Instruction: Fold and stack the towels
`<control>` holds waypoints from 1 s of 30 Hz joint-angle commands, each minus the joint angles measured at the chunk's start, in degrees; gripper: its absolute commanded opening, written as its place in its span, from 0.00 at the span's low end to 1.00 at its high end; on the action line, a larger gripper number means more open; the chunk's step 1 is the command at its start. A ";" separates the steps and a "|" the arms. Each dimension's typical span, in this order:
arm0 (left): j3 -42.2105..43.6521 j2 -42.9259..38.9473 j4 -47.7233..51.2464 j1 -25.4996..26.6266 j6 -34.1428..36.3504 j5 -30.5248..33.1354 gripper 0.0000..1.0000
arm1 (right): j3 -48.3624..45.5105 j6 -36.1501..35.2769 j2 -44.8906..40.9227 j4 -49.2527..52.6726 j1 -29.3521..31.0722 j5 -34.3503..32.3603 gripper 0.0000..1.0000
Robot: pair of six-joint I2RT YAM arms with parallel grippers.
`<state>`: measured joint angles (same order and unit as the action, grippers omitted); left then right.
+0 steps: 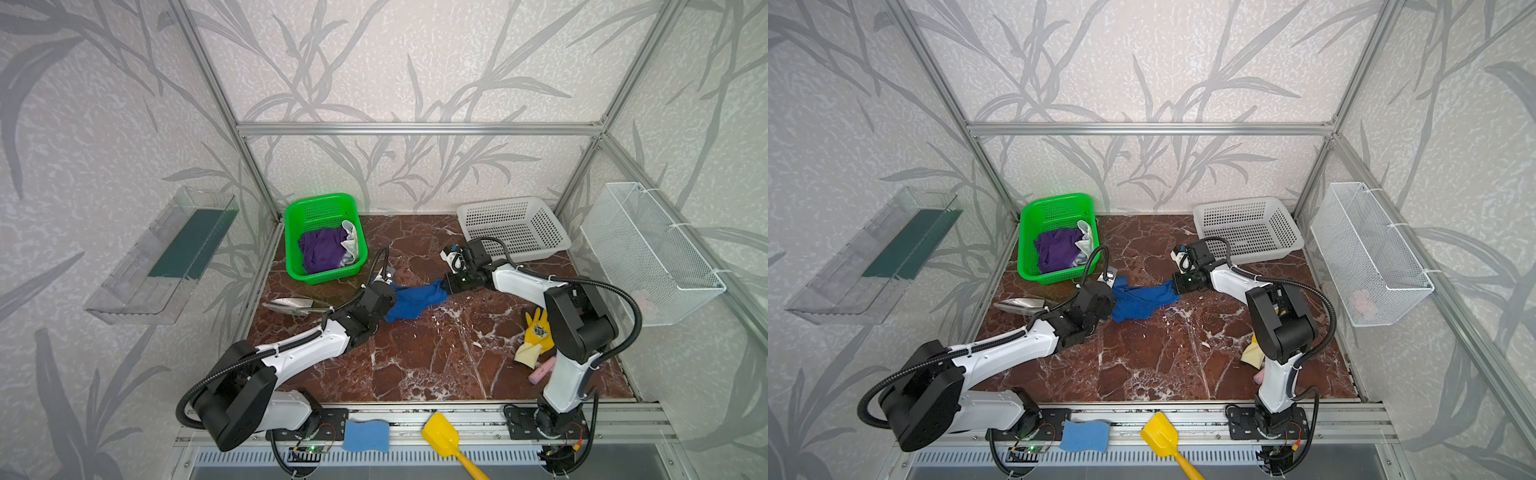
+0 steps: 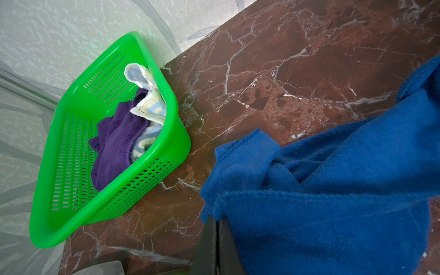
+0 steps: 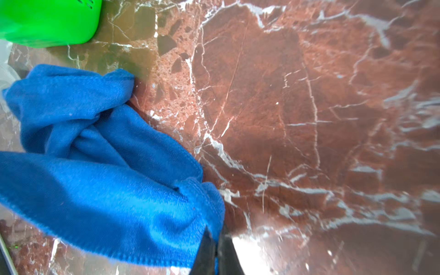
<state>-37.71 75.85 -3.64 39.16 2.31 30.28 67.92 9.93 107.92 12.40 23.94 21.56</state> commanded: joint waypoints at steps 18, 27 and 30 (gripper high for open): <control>-2.22 -5.61 13.35 -4.47 -6.74 3.48 0.00 | 10.65 -15.78 4.46 7.17 0.56 -1.18 0.36; -1.35 -9.53 17.33 -4.63 -5.22 6.53 0.00 | 16.32 -25.45 6.99 11.58 0.56 -0.76 0.41; -0.19 -11.46 17.02 -4.68 -4.78 7.60 0.00 | 16.39 -27.18 7.19 11.02 0.57 1.28 0.44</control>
<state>-39.09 66.72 11.79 34.81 -2.50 34.72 83.29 -13.19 113.89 21.21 24.34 20.97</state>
